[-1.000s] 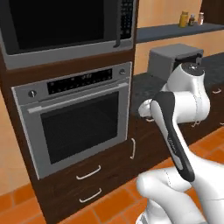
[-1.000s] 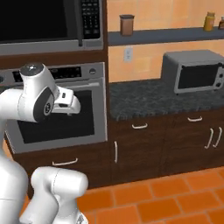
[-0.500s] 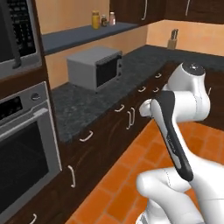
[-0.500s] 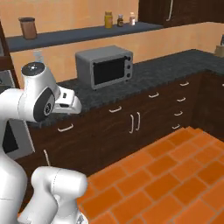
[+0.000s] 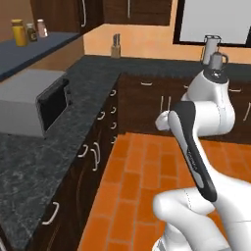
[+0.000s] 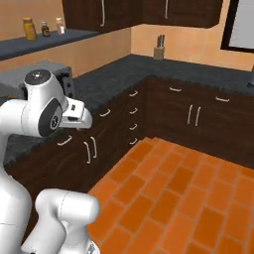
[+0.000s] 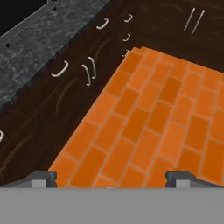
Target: Navigate to the coffee machine.
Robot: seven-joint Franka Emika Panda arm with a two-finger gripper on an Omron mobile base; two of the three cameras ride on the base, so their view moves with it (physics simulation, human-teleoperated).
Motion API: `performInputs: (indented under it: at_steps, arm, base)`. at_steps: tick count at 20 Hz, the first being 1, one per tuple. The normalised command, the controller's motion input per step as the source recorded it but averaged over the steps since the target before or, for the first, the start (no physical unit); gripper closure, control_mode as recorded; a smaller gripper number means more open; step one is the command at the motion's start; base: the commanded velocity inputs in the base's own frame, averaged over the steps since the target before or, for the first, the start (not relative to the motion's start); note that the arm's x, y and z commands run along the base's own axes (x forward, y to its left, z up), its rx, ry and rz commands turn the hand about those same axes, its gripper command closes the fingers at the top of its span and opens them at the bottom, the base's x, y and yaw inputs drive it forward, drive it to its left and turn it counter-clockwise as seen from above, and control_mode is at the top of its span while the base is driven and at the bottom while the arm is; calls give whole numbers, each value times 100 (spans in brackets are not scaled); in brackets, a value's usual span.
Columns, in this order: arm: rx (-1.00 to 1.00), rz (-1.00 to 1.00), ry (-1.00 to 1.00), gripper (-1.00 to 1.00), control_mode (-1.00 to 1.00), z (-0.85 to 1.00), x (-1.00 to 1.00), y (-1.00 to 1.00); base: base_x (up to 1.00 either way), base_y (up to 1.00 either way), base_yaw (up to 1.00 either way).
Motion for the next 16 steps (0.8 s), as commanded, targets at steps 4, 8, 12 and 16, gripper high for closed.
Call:
performInputs:
  at_steps: [4, 8, 12, 16]
  arm:
    - [0, 0, 0, -100, 100, 0, 0, 0]
    - [0, 0, 0, -100, 100, 0, 0, 0]
    - [0, 0, 0, -100, 100, 0, 0, 0]
    - [0, 0, 0, -100, 100, 0, 0, 0]
  base:
    - [46, 5, -81]
    - [36, 1, -81]
    - [24, 6, -66]
    - [5, 27, -53]
